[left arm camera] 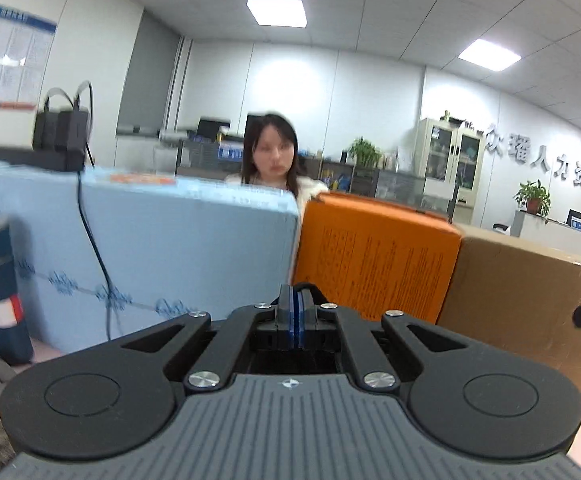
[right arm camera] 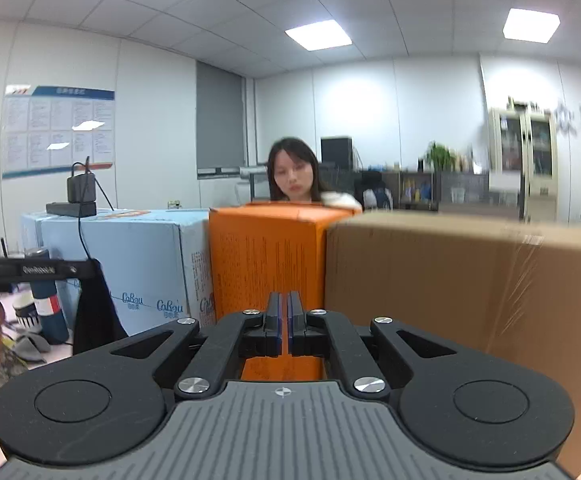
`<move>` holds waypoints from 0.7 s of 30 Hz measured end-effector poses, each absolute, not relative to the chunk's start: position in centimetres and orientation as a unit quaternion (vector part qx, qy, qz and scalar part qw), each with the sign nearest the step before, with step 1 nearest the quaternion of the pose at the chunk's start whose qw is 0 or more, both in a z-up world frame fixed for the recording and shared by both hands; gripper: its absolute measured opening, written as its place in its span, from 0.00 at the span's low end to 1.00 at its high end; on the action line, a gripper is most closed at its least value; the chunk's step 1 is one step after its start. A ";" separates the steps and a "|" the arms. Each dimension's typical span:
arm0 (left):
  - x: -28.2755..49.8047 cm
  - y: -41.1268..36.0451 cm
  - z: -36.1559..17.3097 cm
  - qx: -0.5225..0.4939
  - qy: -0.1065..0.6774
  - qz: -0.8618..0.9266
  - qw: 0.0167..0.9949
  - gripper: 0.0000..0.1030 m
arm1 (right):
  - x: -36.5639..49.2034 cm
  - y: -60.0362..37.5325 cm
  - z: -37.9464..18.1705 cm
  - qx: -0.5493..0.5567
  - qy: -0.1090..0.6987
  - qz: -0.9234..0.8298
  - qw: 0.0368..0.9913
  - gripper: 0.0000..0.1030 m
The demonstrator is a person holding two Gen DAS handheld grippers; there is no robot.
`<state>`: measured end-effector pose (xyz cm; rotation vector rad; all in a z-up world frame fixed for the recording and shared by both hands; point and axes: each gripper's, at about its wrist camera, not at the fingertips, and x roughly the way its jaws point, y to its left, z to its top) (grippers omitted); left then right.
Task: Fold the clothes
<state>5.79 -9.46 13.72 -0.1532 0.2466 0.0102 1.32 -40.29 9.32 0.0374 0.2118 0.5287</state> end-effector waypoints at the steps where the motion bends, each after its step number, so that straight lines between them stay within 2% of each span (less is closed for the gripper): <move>1: 6.6 -10.2 13.5 -0.074 0.125 -0.001 0.989 0.02 | 1.8 -40.2 9.0 0.029 0.112 0.260 0.959 0.03; 4: 8.7 -12.0 13.1 -0.053 0.134 -0.029 0.989 0.04 | 2.6 -40.2 7.8 0.043 0.133 0.258 0.956 0.03; 5: 9.4 -12.6 12.9 -0.041 0.146 -0.038 0.988 0.10 | 2.8 -40.3 7.2 0.047 0.144 0.260 0.954 0.04; 6: 10.2 -13.3 12.7 -0.028 0.161 -0.048 0.985 0.29 | 2.9 -40.4 6.4 0.047 0.160 0.267 0.949 0.09; 7: 10.7 -13.4 12.1 -0.025 0.176 -0.046 0.983 0.41 | 3.0 -40.3 5.6 0.044 0.177 0.273 0.944 0.21; 8: 11.2 -13.5 11.4 -0.024 0.192 -0.040 0.980 0.62 | 3.1 -40.2 4.8 0.041 0.194 0.280 0.939 0.29; 9: 11.7 -13.5 10.7 -0.023 0.208 -0.035 0.977 0.70 | 3.1 -40.2 3.9 0.039 0.212 0.288 0.933 0.43; 16: 10.9 -9.0 4.5 -0.068 0.313 0.005 0.947 0.75 | 3.0 -39.1 -2.4 0.020 0.338 0.327 0.882 0.59; 21: 7.3 -5.5 0.4 -0.129 0.375 0.011 0.918 0.76 | 4.6 -37.6 -6.1 0.018 0.397 0.325 0.858 0.58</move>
